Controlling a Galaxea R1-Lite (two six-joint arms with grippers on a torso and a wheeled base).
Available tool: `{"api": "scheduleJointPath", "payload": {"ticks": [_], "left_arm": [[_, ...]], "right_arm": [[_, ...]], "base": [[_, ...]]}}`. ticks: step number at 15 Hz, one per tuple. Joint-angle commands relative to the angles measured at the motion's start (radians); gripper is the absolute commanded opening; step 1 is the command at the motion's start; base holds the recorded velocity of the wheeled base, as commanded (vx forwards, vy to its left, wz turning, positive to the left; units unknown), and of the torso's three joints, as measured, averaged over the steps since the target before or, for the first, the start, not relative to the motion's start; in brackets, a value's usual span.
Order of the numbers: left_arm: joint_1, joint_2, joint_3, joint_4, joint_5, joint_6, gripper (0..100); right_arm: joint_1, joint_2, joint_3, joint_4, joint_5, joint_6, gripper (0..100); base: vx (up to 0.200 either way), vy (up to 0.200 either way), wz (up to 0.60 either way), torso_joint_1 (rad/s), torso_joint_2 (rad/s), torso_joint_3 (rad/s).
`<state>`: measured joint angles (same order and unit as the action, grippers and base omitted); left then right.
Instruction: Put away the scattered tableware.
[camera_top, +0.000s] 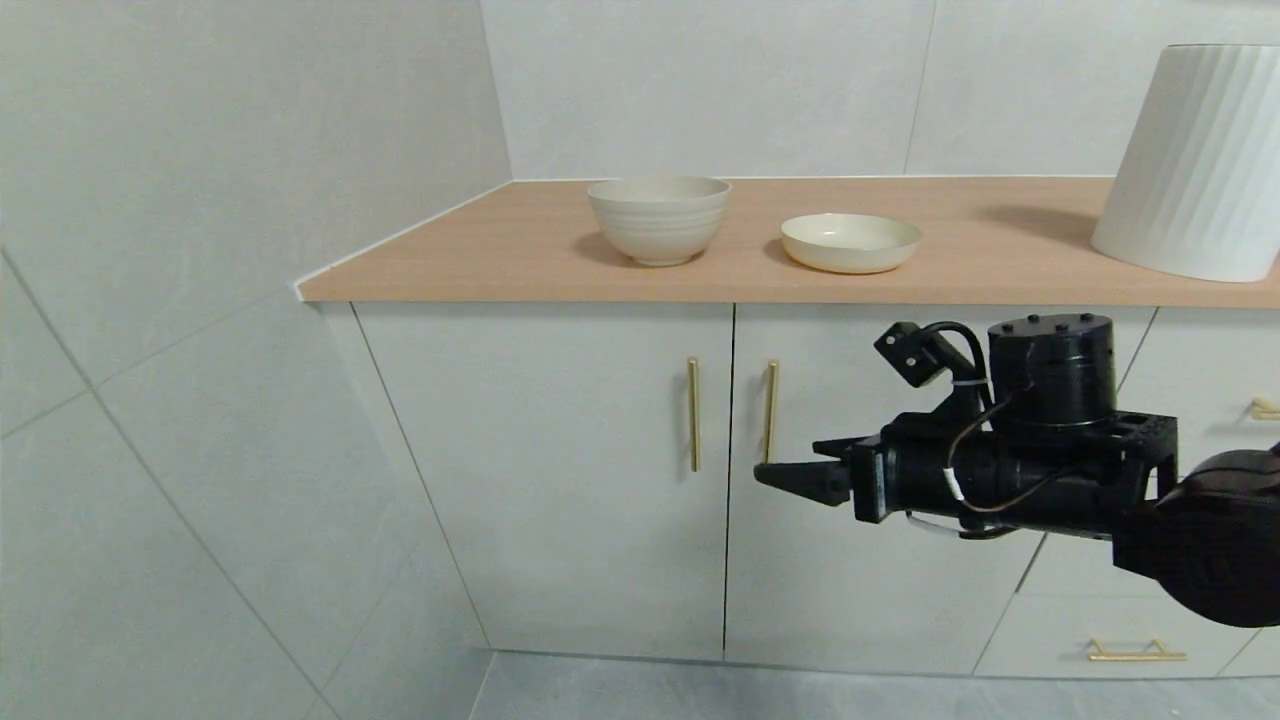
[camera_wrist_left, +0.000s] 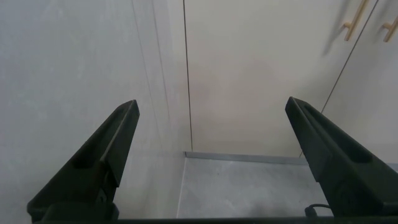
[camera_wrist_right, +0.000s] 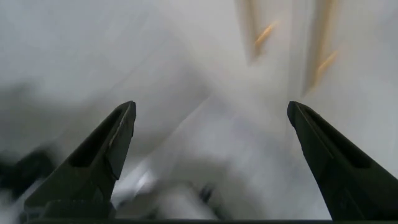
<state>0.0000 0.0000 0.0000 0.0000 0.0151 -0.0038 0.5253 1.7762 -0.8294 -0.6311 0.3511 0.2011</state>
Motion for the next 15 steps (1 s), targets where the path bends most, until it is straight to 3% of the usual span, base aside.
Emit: {"api": "scheduleJointPath", "payload": {"ticks": [1,4,11,15], "left_arm": [[0.000,0.000,0.000,0.000,0.000,-0.001,100],[0.000,0.000,0.000,0.000,0.000,-0.001,100],[0.000,0.000,0.000,-0.002,0.000,-0.001,100],[0.000,0.000,0.000,0.000,0.000,-0.001,100]], "right_arm": [[0.013,0.118,0.003,-0.096,-0.053,0.012,100],[0.019,0.203,-0.008,-0.245,-0.066,0.118,100],[0.016,0.285,-0.051,-0.349,-0.150,0.164,100],[0.021,0.315,-0.074,-0.364,-0.146,0.198,100]], "base": [[0.000,0.000,0.00,0.000,0.00,0.000],[0.000,0.000,0.00,0.000,0.00,0.000],[0.000,0.000,0.00,0.000,0.00,0.000],[0.000,0.000,0.00,0.000,0.00,0.000]]}}
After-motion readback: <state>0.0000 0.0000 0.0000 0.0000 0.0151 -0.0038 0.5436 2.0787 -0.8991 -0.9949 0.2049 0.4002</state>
